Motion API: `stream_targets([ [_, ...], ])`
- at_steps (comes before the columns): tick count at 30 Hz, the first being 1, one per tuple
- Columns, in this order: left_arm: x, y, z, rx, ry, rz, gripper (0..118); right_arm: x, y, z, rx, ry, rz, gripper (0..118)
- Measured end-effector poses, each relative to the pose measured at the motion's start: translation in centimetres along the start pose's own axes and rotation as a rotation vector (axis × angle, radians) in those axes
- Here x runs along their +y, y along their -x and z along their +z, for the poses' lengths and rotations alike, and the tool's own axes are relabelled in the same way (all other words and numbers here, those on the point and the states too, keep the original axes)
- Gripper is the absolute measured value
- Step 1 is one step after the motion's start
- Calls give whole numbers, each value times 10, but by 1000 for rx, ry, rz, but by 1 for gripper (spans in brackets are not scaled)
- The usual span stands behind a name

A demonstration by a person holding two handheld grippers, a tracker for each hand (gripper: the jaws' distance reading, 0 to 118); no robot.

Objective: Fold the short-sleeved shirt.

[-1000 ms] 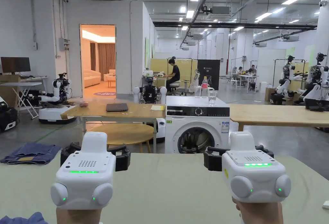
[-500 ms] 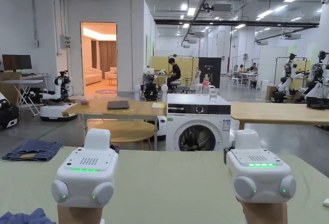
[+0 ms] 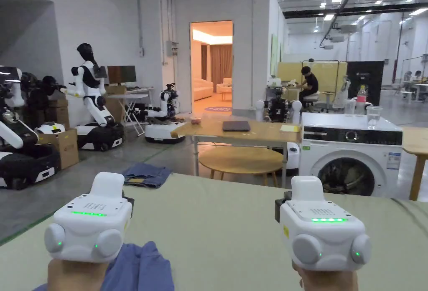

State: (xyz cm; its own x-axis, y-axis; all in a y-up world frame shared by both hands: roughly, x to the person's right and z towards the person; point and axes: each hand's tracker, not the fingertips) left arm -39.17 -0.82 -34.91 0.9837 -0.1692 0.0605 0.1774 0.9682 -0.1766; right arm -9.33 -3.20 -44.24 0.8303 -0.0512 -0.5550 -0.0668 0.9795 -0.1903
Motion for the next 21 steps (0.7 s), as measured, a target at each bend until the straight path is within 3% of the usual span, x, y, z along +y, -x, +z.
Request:
stream_targets([
  [4,-37,45,-8,72,113,7,0,-20,-1,-71,83,61,8,0],
  [6,-50,51,-21,53,163,18,0,-14,29,-48,51,41,28,0],
  [9,-69,51,-56,-12,275,38,0,-19,20,-73,60,55,42,0],
  [12,-91,58,-110,-148,501,119,4,-33,15,-77,17,58,66,0],
  [13,-98,60,-126,-174,558,141,29,-36,11,-82,10,66,76,0],
  [14,-109,61,-146,-206,633,173,84,-42,12,-71,-21,67,84,0],
  [15,-119,60,-160,-242,692,184,113,-45,8,-75,-27,73,90,0],
  [18,-145,44,-193,-259,728,173,118,-66,-11,-101,-51,100,111,0],
  [21,-182,31,-229,-222,791,48,118,-72,-20,-100,-90,132,98,0],
])
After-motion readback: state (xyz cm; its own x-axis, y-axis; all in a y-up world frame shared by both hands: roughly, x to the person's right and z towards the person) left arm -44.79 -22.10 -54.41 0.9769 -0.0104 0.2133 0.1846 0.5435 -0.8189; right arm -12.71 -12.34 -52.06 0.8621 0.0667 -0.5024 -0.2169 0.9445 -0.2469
